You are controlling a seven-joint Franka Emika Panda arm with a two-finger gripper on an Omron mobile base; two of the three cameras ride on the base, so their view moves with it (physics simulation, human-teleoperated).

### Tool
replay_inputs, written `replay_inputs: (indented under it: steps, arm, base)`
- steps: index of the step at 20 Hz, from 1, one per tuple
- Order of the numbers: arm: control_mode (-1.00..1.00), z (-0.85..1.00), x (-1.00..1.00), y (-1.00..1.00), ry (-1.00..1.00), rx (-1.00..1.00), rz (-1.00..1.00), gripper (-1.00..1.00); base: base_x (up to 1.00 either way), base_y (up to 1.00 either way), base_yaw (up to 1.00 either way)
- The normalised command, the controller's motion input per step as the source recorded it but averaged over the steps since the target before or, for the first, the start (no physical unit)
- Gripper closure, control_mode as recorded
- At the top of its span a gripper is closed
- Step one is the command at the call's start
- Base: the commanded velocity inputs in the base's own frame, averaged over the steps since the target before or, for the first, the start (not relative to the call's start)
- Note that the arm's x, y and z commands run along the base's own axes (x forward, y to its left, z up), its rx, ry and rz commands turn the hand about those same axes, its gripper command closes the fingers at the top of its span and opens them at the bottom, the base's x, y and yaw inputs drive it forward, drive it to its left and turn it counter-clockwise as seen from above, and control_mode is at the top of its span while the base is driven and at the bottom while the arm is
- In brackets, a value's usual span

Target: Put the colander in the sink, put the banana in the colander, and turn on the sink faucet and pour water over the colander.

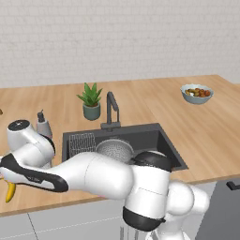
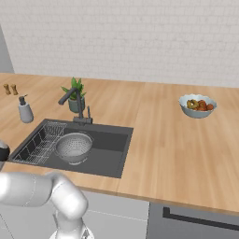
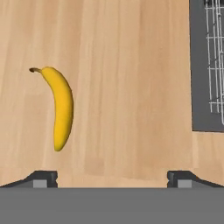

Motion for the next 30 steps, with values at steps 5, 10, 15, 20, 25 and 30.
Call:
replay_inputs:
  steps: [5,10,15,20,25,30]
  arm:
    - [-1.00,-0.32,0.12,0.43,0.01,-0.01,0.00,-1.00]
    - [-1.00,-0.32,0.16,0.26,0.00,-0.01,0.00,-1.00]
    - [-1.00,-0.33,0.21,0.19,0.00,-0.01,0.00,-1.00]
    - [-1.00,-0.38,0.17,0.09,0.00,0.00,0.00,-1.00]
    - [-1.00,-0.39,0.11,0.04,0.00,0.00,0.00,-1.00]
    - [-1.00,-0.34,0.01,0.06,0.00,0.00,0.00,-1.00]
  base:
    - [0.00,0.00,0.00]
    - [0.00,0.00,0.00]
    - [0.00,0.00,0.00]
    - [0.00,0.00,0.00]
    - [0.00,0.00,0.00]
    - [0.00,0.00,0.00]
